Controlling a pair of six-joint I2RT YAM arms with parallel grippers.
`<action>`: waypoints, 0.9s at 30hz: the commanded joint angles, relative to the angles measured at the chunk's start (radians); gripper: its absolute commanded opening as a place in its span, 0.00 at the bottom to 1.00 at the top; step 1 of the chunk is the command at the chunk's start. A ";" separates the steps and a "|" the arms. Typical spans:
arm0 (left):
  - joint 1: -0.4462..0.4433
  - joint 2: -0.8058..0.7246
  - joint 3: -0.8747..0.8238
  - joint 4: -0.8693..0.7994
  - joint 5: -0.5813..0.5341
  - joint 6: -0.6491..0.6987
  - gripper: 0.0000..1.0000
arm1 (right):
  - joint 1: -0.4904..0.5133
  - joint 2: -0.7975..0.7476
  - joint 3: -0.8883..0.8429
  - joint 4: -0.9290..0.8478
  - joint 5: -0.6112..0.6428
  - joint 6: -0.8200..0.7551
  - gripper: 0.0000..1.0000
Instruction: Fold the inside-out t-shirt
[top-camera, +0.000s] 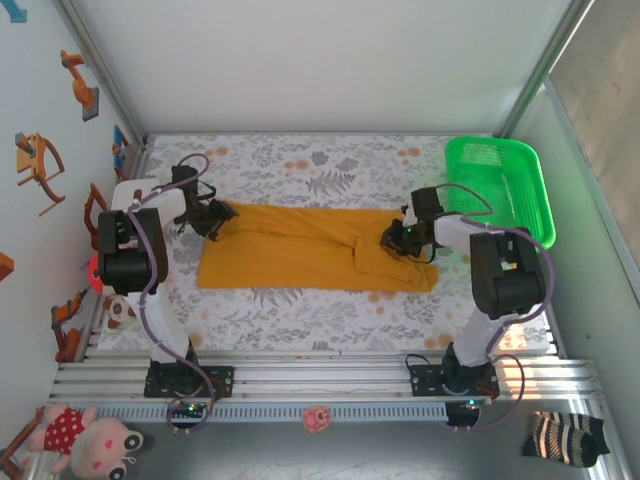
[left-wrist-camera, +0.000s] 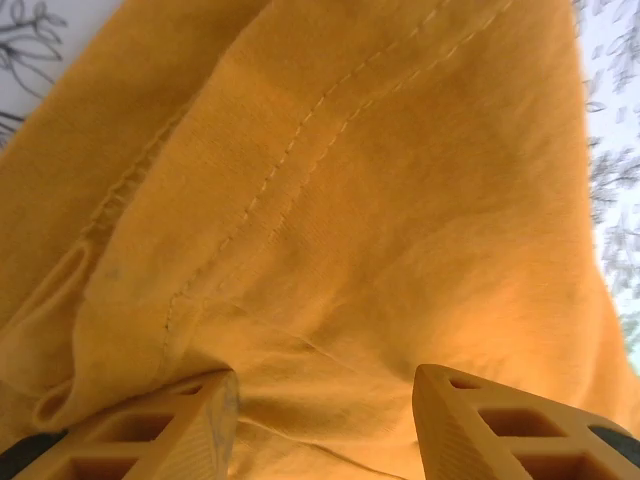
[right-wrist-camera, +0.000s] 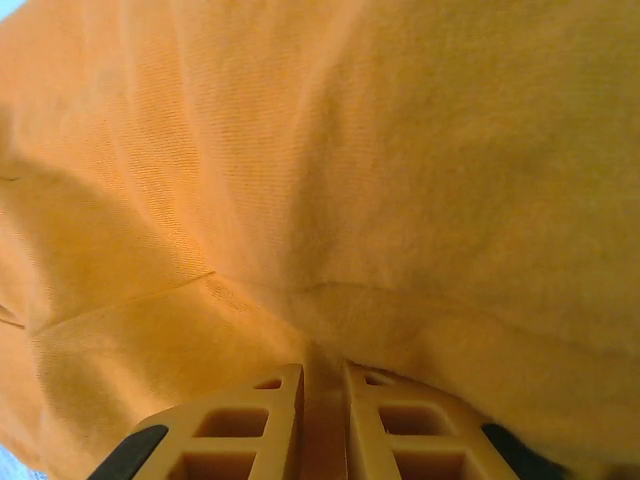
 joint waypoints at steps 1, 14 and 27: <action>0.018 -0.003 -0.063 -0.008 -0.037 -0.005 0.49 | -0.001 -0.013 0.021 -0.002 0.002 -0.033 0.17; 0.061 -0.052 -0.014 -0.057 -0.047 0.028 0.49 | 0.000 -0.145 0.050 -0.105 0.059 -0.078 0.26; 0.075 -0.053 -0.030 -0.054 -0.043 0.032 0.49 | -0.039 -0.052 -0.052 -0.079 0.127 -0.090 0.03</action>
